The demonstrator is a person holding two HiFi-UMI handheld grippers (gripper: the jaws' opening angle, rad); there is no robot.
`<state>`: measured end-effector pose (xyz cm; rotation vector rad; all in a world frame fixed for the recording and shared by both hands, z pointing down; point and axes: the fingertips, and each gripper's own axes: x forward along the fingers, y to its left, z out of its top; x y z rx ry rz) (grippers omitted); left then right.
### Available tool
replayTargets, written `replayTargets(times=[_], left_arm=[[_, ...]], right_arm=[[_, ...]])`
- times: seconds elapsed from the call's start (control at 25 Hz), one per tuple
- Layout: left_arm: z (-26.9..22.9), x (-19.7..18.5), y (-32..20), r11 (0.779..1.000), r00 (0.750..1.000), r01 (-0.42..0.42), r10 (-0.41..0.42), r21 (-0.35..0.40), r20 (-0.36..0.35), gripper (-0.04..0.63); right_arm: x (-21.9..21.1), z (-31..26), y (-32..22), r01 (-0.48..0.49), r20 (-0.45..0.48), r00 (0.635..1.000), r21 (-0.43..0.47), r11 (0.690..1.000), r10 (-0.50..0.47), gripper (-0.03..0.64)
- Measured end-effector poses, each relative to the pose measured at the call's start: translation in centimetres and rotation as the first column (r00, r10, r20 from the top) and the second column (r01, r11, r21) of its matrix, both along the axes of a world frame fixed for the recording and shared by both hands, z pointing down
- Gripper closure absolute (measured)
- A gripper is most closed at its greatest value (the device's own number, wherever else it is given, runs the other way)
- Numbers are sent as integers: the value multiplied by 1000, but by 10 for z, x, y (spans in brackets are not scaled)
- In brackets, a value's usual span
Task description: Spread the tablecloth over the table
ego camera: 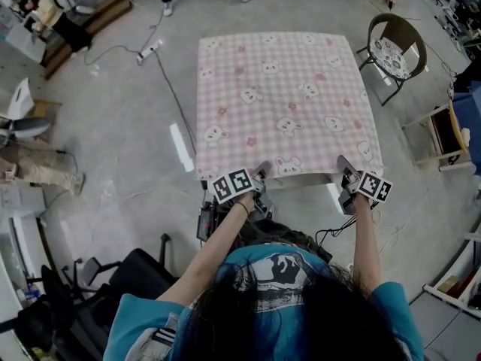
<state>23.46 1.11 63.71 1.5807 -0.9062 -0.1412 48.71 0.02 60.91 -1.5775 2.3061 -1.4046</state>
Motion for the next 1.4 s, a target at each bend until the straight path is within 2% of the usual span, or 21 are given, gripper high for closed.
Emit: replayTargets(times=[0.12, 0.32, 0.52, 0.72, 0.84, 0.92, 1.0, 1.08, 1.2, 1.28, 1.4], left_arm=[[22, 5, 19, 996, 1000, -11, 13, -87, 18, 542], [36, 16, 42, 988, 999, -33, 38, -151, 29, 537], [51, 18, 52, 982, 996, -45, 59, -183, 73, 532], [62, 19, 57, 979, 993, -35, 56, -199, 100, 531], [65, 17, 59, 980, 990, -47, 72, -193, 124, 493], [62, 19, 61, 978, 993, -56, 76, -201, 93, 455], [55, 24, 63, 968, 998, -54, 56, -244, 5, 374], [47, 26, 65, 947, 994, -37, 3, -318, -105, 288], [29, 24, 60, 924, 971, 12, -103, -381, -218, 294], [17, 24, 56, 928, 965, 17, -113, -372, -238, 286], [-2, 28, 53, 940, 969, 2, -87, -342, -233, 278]], right_arm=[[4, 18, 16, 5, -62, 998, -52, 999, -8, 569], [15, 34, 41, 2, -125, 992, -97, 995, -14, 569], [20, 59, 52, -53, -146, 989, -179, 982, 27, 568], [24, 78, 61, -125, -197, 977, -205, 971, 84, 566], [28, 81, 64, -173, -219, 967, -199, 965, 129, 516], [29, 79, 70, -172, -232, 965, -200, 965, 124, 461], [28, 78, 79, -158, -242, 964, -209, 965, 105, 417], [25, 75, 90, -163, -237, 965, -210, 964, 112, 410], [21, 69, 105, -195, -201, 967, -199, 961, 155, 410], [18, 65, 115, -207, -181, 968, -191, 959, 173, 413], [13, 53, 128, -217, -158, 969, -171, 961, 190, 425]])
